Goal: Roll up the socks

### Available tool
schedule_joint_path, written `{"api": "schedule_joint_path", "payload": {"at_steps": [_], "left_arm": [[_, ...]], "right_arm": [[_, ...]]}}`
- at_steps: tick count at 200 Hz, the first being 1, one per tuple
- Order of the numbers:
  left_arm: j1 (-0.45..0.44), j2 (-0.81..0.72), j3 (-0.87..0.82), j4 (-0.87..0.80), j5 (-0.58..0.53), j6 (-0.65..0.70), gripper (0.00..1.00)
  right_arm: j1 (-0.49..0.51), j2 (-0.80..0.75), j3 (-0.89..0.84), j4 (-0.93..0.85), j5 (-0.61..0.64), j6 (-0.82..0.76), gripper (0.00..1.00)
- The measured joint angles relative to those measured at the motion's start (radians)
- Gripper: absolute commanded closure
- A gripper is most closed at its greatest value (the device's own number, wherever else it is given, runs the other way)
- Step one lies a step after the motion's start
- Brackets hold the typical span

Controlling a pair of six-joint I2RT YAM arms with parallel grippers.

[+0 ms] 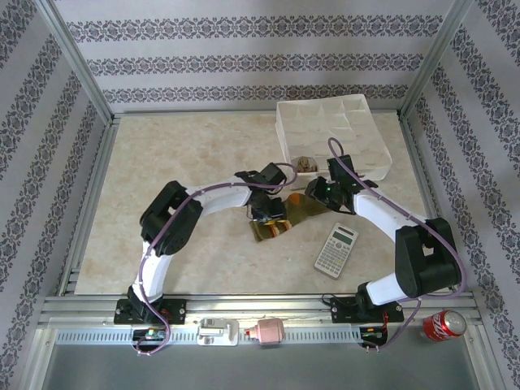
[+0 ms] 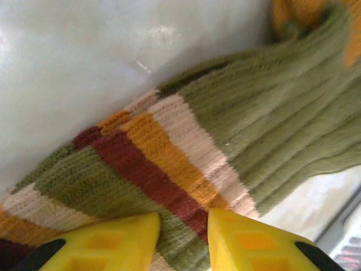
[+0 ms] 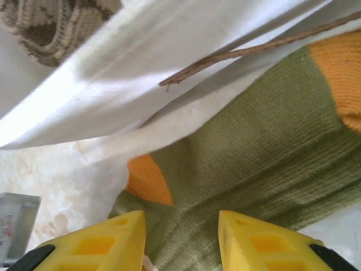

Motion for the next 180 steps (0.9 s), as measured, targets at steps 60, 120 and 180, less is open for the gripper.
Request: {"api": "schedule_joint_path", "payload": {"at_steps": [60,120,180], "left_arm": [[0.238,-0.409,-0.539,0.055,0.002,-0.096,0.68],[0.38,-0.632,-0.798,0.185,0.055,-0.255,0.68],[0.326,-0.587,-0.812,0.352,0.134,-0.419,0.64]], "right_arm": [[0.235,0.065,0.039,0.003,-0.001,0.066,0.57],[0.434,0.397,0.35,0.013,-0.056,0.135,0.57],[0.381,0.645,0.601,-0.044,-0.112,0.118,0.58]]}}
